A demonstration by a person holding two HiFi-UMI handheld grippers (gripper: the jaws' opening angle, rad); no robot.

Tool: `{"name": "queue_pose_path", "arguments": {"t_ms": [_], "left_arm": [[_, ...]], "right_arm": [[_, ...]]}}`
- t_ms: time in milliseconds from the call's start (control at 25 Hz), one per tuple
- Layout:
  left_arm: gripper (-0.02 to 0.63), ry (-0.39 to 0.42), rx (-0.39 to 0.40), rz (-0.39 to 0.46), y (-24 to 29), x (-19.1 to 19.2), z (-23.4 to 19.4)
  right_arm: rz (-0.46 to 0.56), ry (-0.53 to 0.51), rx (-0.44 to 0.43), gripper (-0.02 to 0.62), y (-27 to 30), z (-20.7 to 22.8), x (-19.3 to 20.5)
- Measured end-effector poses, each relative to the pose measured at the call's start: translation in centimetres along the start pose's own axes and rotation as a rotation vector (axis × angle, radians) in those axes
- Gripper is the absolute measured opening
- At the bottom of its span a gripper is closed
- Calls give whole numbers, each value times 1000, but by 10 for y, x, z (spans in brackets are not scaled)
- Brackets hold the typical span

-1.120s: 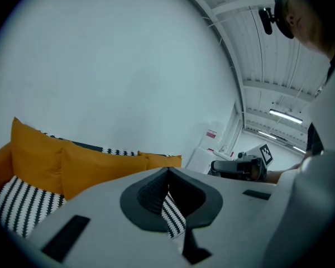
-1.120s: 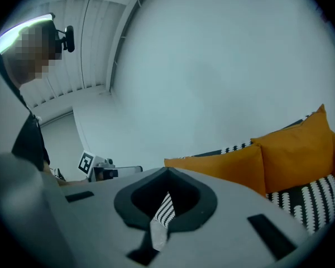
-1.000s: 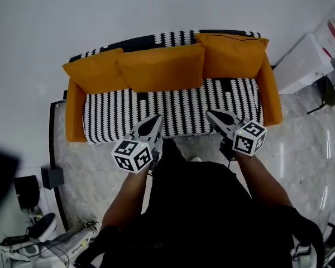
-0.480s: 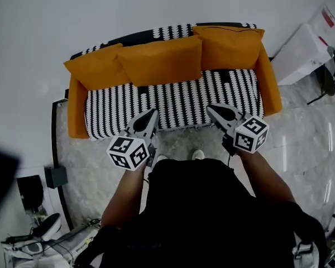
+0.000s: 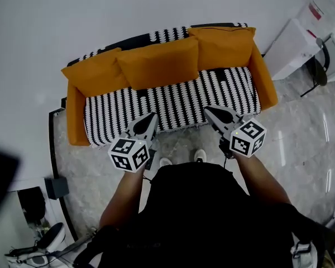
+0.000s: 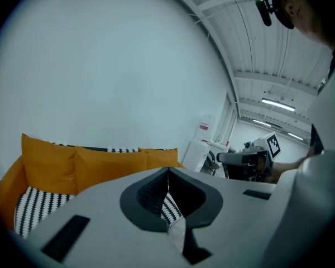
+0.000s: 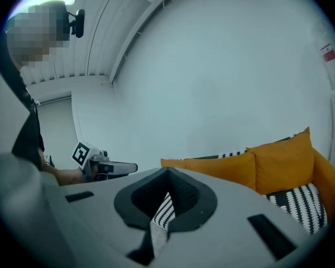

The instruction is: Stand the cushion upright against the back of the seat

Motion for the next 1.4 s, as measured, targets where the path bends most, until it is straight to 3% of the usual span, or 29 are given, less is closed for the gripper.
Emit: {"name": "queue_pose_path", "arguments": {"t_ms": [520,1400], "left_arm": [[17,-2,31,-12,-30,17,-8],[17,34,22,9,-37,11,-4]], "right_arm": [[-83,45,43,35,-1,-33,35],[-69,43,17,35,2,-36,25]]}}
Point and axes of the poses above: the fingertips, and each gripper's own axes: y forward along the fingers, z to its right, x out of its underside, the point moved 8 cm from there along -y, backward along the fingers, and after that the axes turned 6 degrees about -y, right-handed, at the moved point
